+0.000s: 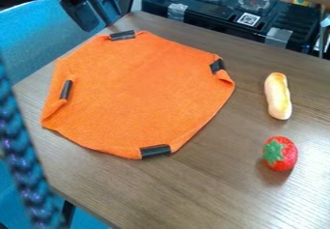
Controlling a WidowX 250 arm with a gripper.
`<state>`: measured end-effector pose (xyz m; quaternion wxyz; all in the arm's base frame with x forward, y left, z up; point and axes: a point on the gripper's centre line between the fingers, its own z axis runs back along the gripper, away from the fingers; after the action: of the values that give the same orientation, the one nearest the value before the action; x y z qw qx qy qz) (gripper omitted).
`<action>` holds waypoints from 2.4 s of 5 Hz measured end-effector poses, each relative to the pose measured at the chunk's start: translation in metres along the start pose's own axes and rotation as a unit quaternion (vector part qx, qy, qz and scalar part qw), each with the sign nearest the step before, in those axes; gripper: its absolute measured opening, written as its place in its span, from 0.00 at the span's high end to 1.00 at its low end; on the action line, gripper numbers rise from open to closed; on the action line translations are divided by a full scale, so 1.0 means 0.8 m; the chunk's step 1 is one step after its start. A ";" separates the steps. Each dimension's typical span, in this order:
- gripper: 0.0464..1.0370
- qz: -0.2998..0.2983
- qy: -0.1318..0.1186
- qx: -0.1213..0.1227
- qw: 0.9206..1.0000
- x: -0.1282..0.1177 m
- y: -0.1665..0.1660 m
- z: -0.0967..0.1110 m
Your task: Fold the cloth from top left to bottom right
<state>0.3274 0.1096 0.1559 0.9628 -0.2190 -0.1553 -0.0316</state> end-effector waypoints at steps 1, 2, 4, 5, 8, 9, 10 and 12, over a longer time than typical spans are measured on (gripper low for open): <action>0.04 0.006 0.015 -0.013 1.000 -0.005 0.006 -0.014; 0.04 -0.053 0.038 -0.074 0.995 -0.002 0.018 -0.036; 0.04 -0.141 -0.013 -0.106 0.984 0.006 0.041 -0.015; 0.04 -0.217 -0.092 -0.033 0.971 0.002 0.044 -0.013; 0.04 -0.223 -0.151 0.205 0.941 0.042 0.071 -0.020; 0.04 -0.209 -0.132 0.241 0.939 0.066 0.095 -0.034; 0.04 -0.203 -0.122 0.257 0.937 0.089 0.115 -0.045; 0.04 -0.202 -0.110 0.272 0.934 0.114 0.133 -0.065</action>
<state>0.4425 0.1839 0.0960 0.9356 0.0853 -0.3043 -0.1577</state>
